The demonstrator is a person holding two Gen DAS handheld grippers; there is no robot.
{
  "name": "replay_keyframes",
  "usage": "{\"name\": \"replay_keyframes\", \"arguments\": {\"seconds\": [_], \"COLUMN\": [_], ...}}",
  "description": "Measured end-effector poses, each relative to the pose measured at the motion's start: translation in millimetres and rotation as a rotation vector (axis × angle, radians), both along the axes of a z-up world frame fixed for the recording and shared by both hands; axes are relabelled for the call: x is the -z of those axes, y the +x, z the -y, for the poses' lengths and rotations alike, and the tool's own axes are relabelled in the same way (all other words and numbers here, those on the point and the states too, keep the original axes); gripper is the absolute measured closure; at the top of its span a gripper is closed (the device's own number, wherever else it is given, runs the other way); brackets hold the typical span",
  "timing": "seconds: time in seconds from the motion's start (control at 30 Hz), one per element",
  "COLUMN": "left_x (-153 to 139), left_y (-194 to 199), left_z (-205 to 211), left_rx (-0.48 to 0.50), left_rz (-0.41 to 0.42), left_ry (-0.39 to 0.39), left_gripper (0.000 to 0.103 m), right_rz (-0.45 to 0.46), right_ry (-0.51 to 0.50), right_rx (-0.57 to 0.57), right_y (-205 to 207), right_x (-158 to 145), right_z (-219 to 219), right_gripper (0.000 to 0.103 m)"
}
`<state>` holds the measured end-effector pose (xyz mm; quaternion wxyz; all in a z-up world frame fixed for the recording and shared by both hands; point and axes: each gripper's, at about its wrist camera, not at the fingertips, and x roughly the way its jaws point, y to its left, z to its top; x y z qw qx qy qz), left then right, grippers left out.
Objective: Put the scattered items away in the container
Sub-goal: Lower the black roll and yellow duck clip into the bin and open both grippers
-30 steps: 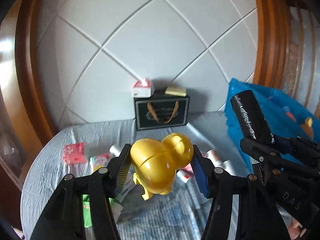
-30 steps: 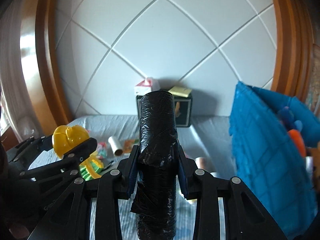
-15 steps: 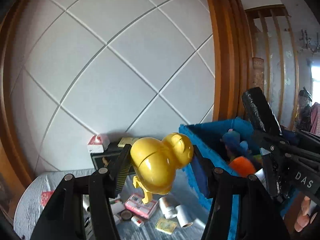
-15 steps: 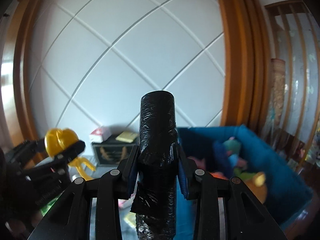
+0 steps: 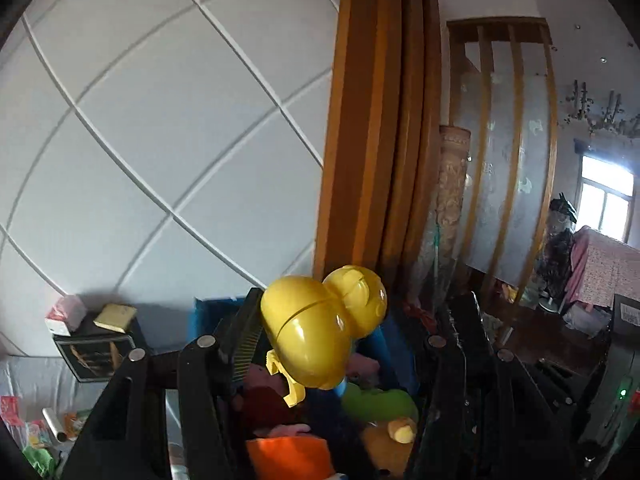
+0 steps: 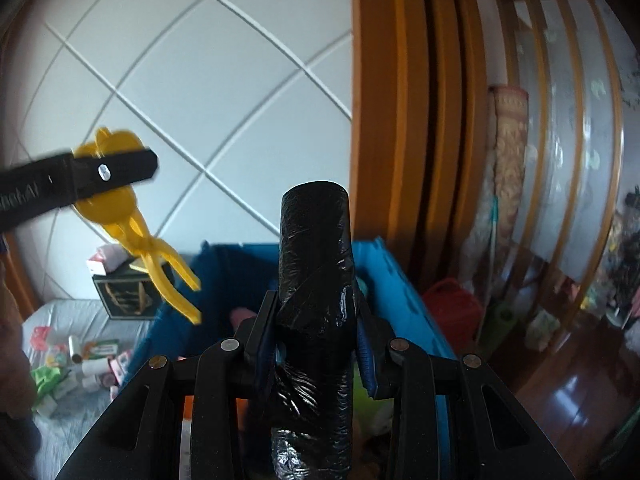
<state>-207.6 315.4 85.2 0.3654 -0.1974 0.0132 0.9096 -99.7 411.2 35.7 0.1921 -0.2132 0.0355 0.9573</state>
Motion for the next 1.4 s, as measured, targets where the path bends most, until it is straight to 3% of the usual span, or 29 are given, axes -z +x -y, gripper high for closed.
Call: {"name": "replay_keyframes", "arguments": {"seconds": [0.17,0.33,0.57,0.7,0.8,0.93,1.13,1.23,1.3,1.4], "left_x": [57,104,170,184,190,183,179,178,176,174], "left_y": [-36,-76,-116,-116,-114,-111,-116,-118,-119,-118], "left_z": [-68,-116,-136,-135,-138,-132,-127,-126,-124,-123], "left_rx": [0.011,-0.033,-0.083,-0.101,-0.091,-0.122,-0.144,-0.144,-0.144,-0.147], "left_rz": [0.143,0.197,0.262,0.248,0.27,0.228,0.229,0.236,0.237,0.24], "left_ry": [-0.126,-0.275,-0.416,-0.436,-0.471,-0.449,-0.427,-0.419,-0.406,-0.4], "left_gripper": [0.046,0.046,0.046,0.046,0.036,0.022,0.021,0.021,0.021,0.021], "right_rz": [0.08,0.194,0.332,0.396,0.417,0.441,0.444,0.448,0.442,0.426], "right_ry": [-0.042,-0.084,-0.174,-0.228,-0.284,-0.258,-0.257,-0.25,-0.259,-0.27], "right_rx": [0.026,0.045,0.053,0.036,0.036,0.038,0.016,0.029,0.042,0.044], "right_y": [-26,-72,-129,-147,-149,-150,-151,-154,-152,-150], "right_x": [29,62,122,144,154,163,165,163,161,156], "right_z": [-61,-97,-128,-143,-147,-151,-147,-148,-150,-152], "right_gripper": [0.069,0.069,0.069,0.069,0.069,0.069,0.066,0.057,0.043,0.041]}}
